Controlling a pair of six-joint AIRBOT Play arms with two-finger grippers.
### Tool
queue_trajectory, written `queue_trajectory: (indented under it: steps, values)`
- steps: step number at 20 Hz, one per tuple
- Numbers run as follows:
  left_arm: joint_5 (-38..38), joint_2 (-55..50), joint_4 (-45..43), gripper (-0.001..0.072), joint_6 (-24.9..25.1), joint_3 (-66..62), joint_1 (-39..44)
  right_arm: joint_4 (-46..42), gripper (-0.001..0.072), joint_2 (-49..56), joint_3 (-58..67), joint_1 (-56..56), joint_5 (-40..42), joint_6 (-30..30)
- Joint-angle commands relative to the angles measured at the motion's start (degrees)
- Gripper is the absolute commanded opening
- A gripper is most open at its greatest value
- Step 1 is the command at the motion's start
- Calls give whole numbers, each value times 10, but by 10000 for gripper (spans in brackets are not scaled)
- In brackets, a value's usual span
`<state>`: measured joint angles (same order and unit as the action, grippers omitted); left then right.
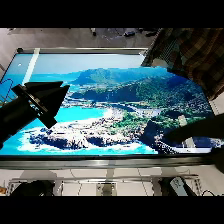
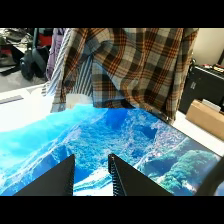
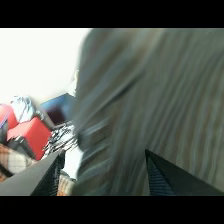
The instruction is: Fold the clothes and pants, and hang the long-sleeved shirts on hangers.
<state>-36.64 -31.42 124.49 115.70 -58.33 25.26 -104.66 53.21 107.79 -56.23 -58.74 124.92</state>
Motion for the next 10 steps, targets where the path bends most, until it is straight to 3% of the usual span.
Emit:
queue_trajectory:
  steps: [1, 10]
  values:
    - [0, 0, 0, 291, 0, 0, 0, 39, 593, -13, 0, 0, 18, 0]
    - [-12, 0, 0, 292, 0, 0, 0, 40, 593, -13, 0, 0, 18, 0]
